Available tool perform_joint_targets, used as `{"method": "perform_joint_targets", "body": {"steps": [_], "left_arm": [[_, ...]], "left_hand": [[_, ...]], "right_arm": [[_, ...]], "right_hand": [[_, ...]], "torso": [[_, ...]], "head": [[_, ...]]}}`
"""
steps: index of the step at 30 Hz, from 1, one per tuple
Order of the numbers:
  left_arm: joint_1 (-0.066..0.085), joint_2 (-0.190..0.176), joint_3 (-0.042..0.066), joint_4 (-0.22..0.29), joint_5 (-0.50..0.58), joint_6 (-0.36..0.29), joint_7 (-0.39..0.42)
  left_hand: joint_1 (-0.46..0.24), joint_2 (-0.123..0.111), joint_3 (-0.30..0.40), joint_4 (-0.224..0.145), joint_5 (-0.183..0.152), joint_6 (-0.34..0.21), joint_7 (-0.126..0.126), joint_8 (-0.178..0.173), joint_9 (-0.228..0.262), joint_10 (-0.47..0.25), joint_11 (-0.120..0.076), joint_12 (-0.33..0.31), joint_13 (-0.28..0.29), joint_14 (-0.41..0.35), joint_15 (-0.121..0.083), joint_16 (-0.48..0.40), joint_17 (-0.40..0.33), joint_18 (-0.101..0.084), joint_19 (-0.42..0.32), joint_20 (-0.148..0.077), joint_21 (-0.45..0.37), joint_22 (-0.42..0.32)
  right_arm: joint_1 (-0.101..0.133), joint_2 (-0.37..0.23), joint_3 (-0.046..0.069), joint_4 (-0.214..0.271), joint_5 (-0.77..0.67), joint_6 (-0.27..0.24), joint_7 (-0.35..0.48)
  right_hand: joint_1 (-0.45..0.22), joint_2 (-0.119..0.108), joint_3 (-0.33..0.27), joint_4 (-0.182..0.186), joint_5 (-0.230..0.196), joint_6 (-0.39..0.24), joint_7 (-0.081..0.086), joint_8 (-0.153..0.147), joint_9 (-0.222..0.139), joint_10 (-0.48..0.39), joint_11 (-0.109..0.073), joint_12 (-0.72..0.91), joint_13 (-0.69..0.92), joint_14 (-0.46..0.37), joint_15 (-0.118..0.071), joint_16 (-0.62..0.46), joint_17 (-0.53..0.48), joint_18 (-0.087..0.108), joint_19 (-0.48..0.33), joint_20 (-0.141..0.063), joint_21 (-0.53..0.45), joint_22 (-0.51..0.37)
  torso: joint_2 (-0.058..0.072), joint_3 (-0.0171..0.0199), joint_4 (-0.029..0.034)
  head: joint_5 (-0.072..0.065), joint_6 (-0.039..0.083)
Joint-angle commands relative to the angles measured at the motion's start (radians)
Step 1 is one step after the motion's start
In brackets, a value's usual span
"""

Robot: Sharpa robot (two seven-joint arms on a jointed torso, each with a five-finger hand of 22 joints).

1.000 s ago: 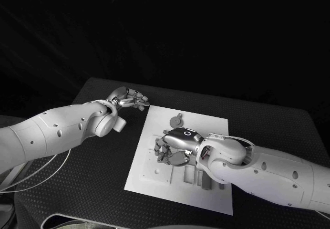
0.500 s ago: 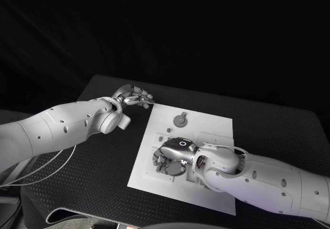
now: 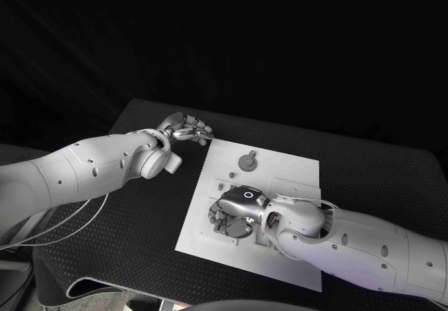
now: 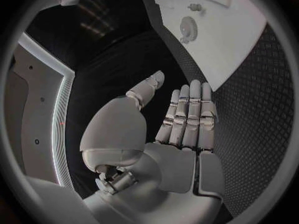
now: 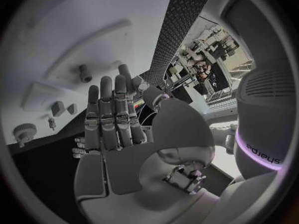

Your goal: Assemble the parts on the task board

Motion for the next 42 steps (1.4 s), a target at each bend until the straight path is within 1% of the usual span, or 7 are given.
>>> {"method": "perform_joint_targets", "body": {"steps": [1, 6, 12, 26, 35, 36, 42], "left_arm": [[0.001, 0.0, 0.001, 0.003, 0.005, 0.012, 0.006], [0.001, 0.001, 0.001, 0.003, 0.005, 0.013, 0.007], [0.001, 0.001, 0.001, 0.002, 0.005, 0.013, 0.008], [0.001, 0.001, 0.001, 0.003, 0.005, 0.013, 0.008], [0.001, 0.001, 0.001, 0.004, 0.005, 0.013, 0.008], [0.001, 0.001, 0.001, 0.004, 0.005, 0.013, 0.008], [0.001, -0.001, 0.001, 0.004, 0.005, 0.012, 0.007]], "left_hand": [[-0.004, 0.008, -0.007, 0.0, 0.003, -0.001, -0.002, 0.003, -0.001, -0.001, -0.002, 0.006, -0.002, -0.006, 0.004, -0.007, 0.001, 0.002, -0.006, 0.003, -0.003, -0.001], [-0.004, 0.008, -0.007, 0.0, 0.003, -0.001, -0.002, 0.003, -0.001, -0.001, -0.002, 0.006, -0.002, -0.007, 0.004, -0.007, 0.002, 0.002, -0.006, 0.003, -0.003, -0.002], [-0.005, 0.008, -0.007, 0.001, 0.003, -0.001, -0.002, 0.004, -0.001, -0.002, -0.002, 0.006, -0.002, -0.007, 0.004, -0.007, 0.003, 0.002, -0.006, 0.003, -0.003, -0.002], [-0.005, 0.008, -0.008, 0.001, 0.003, -0.002, -0.002, 0.004, -0.001, -0.002, -0.001, 0.006, -0.003, -0.007, 0.004, -0.009, 0.004, 0.002, -0.007, 0.003, -0.003, -0.002], [-0.005, 0.008, -0.008, 0.001, 0.003, -0.002, -0.002, 0.004, -0.002, -0.002, -0.001, 0.007, -0.003, -0.007, 0.004, -0.009, 0.005, 0.002, -0.007, 0.003, -0.002, -0.003], [-0.005, 0.008, -0.008, 0.001, 0.003, -0.002, -0.002, 0.004, -0.002, -0.002, -0.001, 0.007, -0.003, -0.007, 0.004, -0.009, 0.005, 0.002, -0.007, 0.003, -0.002, -0.003], [-0.005, 0.008, -0.008, 0.0, 0.003, -0.002, -0.002, 0.004, -0.002, -0.003, -0.001, 0.007, -0.003, -0.007, 0.004, -0.01, 0.006, 0.002, -0.007, 0.003, -0.002, -0.003]], "right_arm": [[-0.001, 0.0, 0.0, -0.001, -0.046, -0.005, -0.019], [-0.001, 0.002, -0.001, -0.007, -0.048, 0.023, -0.014], [-0.004, 0.008, -0.013, -0.019, -0.055, 0.029, -0.018], [-0.006, 0.011, -0.015, -0.033, -0.061, 0.058, -0.018], [-0.01, 0.019, -0.017, -0.043, -0.059, 0.049, -0.03], [-0.01, 0.019, -0.018, -0.043, -0.055, 0.047, -0.03], [-0.01, 0.017, -0.019, -0.045, -0.034, 0.036, -0.027]], "right_hand": [[0.003, 0.009, -0.006, -0.002, 0.0, 0.007, -0.002, 0.007, 0.002, 0.001, 0.001, -0.003, 0.001, 0.001, -0.001, 0.001, 0.001, 0.01, 0.006, -0.001, -0.006, 0.019], [0.005, 0.008, -0.007, -0.002, 0.0, 0.008, -0.002, 0.007, 0.002, 0.001, 0.001, -0.003, 0.002, 0.002, -0.001, 0.001, 0.002, 0.01, 0.007, -0.001, -0.006, 0.019], [0.005, 0.008, -0.007, -0.002, 0.0, 0.008, -0.002, 0.007, 0.002, 0.001, 0.001, -0.003, 0.002, 0.002, -0.001, 0.001, 0.003, 0.011, 0.007, -0.001, -0.007, 0.019], [0.006, 0.009, -0.008, -0.002, 0.0, 0.008, -0.002, 0.006, 0.003, 0.002, 0.001, -0.004, 0.003, 0.002, -0.001, 0.0, 0.004, 0.011, 0.007, -0.001, -0.007, 0.02], [0.007, 0.007, -0.011, -0.002, 0.0, 0.003, 0.0, 0.001, 0.002, -0.004, 0.004, -0.009, 0.006, -0.005, 0.001, -0.005, 0.006, 0.009, 0.002, 0.001, -0.012, 0.02], [0.008, 0.002, -0.011, -0.002, 0.0, 0.0, 0.001, -0.001, 0.001, -0.007, 0.005, -0.012, 0.006, -0.007, 0.002, -0.007, 0.007, 0.009, -0.001, 0.001, -0.013, 0.02], [-0.004, -0.094, -0.036, 0.001, -0.001, -0.052, 0.026, -0.037, -0.014, -0.052, 0.027, -0.042, 0.002, -0.04, 0.02, -0.029, 0.007, -0.002, -0.029, 0.007, -0.028, 0.023]], "torso": [[-0.001, -0.0003, -0.0009], [-0.001, -0.0012, -0.0007], [0.0, 0.0001, -0.0012], [0.0, -0.0004, -0.0013], [0.0, -0.0001, -0.0015], [-0.001, -0.0001, -0.0014], [0.0, -0.0001, -0.0025]], "head": [[0.0, 0.0], [0.001, -0.002], [0.002, -0.003], [0.004, -0.008], [0.005, -0.007], [0.005, -0.008], [0.006, -0.009]]}}
